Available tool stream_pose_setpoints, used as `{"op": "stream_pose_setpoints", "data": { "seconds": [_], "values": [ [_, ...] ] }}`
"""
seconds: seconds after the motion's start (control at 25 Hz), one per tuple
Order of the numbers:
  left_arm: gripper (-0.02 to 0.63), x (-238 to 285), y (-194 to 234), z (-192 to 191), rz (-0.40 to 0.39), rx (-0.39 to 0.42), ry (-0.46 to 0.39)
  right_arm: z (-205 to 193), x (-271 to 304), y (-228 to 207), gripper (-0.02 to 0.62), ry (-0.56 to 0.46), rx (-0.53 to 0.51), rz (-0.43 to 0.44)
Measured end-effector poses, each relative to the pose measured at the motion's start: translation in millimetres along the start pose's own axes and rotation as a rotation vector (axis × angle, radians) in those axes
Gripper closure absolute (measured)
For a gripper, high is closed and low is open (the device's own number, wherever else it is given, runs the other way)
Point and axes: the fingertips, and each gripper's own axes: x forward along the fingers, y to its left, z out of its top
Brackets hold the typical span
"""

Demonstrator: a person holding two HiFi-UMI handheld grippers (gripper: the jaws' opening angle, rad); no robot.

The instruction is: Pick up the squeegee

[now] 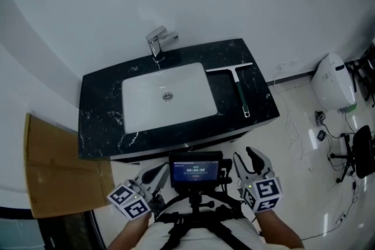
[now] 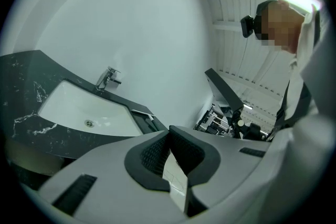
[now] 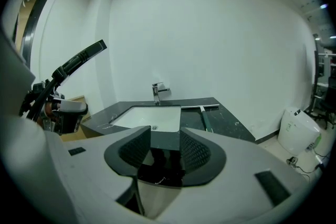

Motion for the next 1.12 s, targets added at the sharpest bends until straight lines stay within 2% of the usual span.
{"op": "stream_pose_setpoints", "data": {
  "seconds": [0.32, 0.56, 0.84, 1.12],
  "values": [
    [0.609, -10, 20, 5, -0.084, -0.002, 0.052, 12, -1, 12, 0.417, -0.03, -0.008, -0.107],
    [0.609, -13, 27, 12, -0.076, 0.007, 0.041, 21, -3, 16, 0.417, -0.033, -0.041, -0.099],
    [0.609, 8, 18, 17, -0.065, 0.001, 0.002, 58, -10, -11, 0.417, -0.053, -0.057, -0.06],
    [0.609, 28, 11, 22, -0.064, 0.012, -0.01, 99, -19, -48, 0.417, -0.137, -0.039, -0.101]
  ]
}}
